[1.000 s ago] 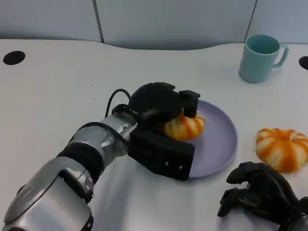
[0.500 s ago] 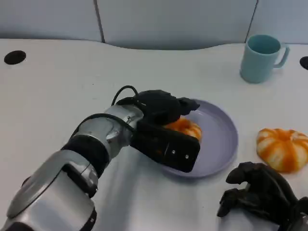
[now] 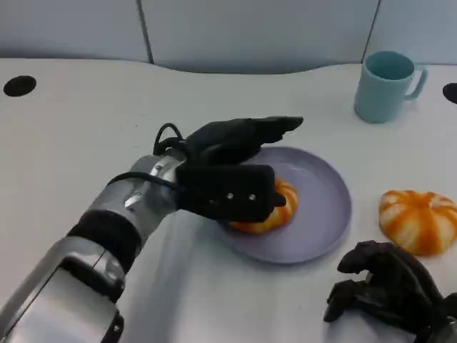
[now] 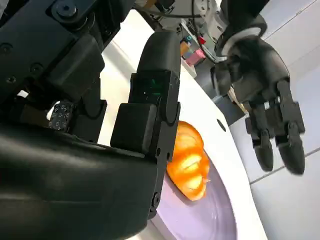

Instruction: Grasp the bread from the table and place it into the plate.

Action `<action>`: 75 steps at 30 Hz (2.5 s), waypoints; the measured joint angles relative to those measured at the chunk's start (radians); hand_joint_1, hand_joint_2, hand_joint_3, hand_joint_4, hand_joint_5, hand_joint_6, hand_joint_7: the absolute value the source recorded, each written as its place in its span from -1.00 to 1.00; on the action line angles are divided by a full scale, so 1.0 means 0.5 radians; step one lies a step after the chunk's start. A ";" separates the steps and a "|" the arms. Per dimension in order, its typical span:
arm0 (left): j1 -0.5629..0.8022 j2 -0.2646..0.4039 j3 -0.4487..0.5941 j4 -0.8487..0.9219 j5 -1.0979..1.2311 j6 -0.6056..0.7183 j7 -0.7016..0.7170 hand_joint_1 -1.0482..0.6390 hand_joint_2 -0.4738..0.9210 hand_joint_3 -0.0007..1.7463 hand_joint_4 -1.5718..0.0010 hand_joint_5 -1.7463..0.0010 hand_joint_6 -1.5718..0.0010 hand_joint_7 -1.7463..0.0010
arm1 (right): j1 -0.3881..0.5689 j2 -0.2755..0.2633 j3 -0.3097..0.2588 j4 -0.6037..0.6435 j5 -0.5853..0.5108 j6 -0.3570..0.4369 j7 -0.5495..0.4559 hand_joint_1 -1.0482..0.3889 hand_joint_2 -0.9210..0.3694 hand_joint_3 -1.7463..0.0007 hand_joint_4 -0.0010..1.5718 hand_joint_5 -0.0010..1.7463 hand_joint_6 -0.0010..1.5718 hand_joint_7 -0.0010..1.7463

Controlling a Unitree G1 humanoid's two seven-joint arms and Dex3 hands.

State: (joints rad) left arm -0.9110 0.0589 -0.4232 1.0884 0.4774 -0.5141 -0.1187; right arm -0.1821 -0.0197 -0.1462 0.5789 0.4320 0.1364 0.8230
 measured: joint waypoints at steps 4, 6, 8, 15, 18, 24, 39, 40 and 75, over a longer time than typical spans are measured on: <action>0.154 0.048 0.227 -0.092 -0.319 -0.063 -0.198 -0.84 1.00 -0.61 0.82 0.61 0.63 0.81 | -0.007 -0.007 -0.009 0.030 0.007 -0.023 0.010 -1.00 -0.12 1.00 1.00 -0.50 1.00 -0.77; 0.231 0.049 0.340 -0.151 -0.494 -0.084 -0.302 -0.77 1.00 -0.67 0.91 0.27 0.54 0.82 | -0.013 -0.013 -0.010 0.040 0.010 -0.022 0.011 -1.00 -0.12 1.00 1.00 -0.50 1.00 -0.77; 0.319 0.031 0.458 -0.234 -0.686 -0.072 -0.414 -0.68 1.00 -0.68 0.86 0.18 0.49 0.81 | -0.021 -0.015 -0.010 0.053 0.011 -0.024 0.018 -1.00 -0.11 1.00 1.00 -0.49 1.00 -0.76; 0.788 -0.113 0.806 -0.695 -1.327 0.172 -0.652 -0.55 1.00 -0.75 0.29 0.23 0.19 0.84 | -0.032 -0.027 -0.007 0.062 0.008 -0.020 0.007 -1.00 -0.12 0.99 1.00 -0.50 1.00 -0.76; 0.969 -0.190 0.956 -0.913 -1.654 0.451 -0.733 -0.47 1.00 -0.77 0.15 0.16 0.08 0.81 | -0.038 -0.028 -0.008 0.071 0.010 -0.022 0.011 -1.00 -0.12 0.99 1.00 -0.50 1.00 -0.76; 1.311 -0.264 1.096 -1.377 -1.965 0.839 -0.751 -0.45 1.00 -0.57 0.16 -0.64 0.14 -0.12 | -0.038 -0.028 -0.006 0.074 0.009 -0.026 0.007 -1.00 -0.13 0.99 1.00 -0.50 1.00 -0.76; 2.104 -0.377 1.169 -2.043 -2.129 1.146 -0.639 -0.32 1.00 -0.60 0.02 -1.00 0.43 -1.00 | -0.018 -0.029 0.002 0.023 0.008 0.018 -0.021 -1.00 -0.11 1.00 1.00 -0.50 1.00 -0.75; 2.123 -0.379 1.165 -2.043 -2.115 1.142 -0.633 -0.32 1.00 -0.61 0.01 -1.00 0.42 -1.00 | -0.017 -0.029 0.001 0.023 0.008 0.018 -0.021 -1.00 -0.11 1.00 1.00 -0.50 1.00 -0.76; 2.022 -0.356 1.207 -1.684 -2.010 0.740 -0.790 -0.35 1.00 -0.71 -0.03 -1.00 0.32 -1.00 | -0.147 -0.085 -0.070 0.319 0.021 -0.097 0.158 -1.00 -0.12 0.99 1.00 -0.49 1.00 -0.77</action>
State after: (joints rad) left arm 0.1001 -0.1189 0.1805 0.2462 -0.5277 -0.1443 -0.5135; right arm -0.2557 -0.0622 -0.1810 0.7386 0.4425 0.0881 0.9019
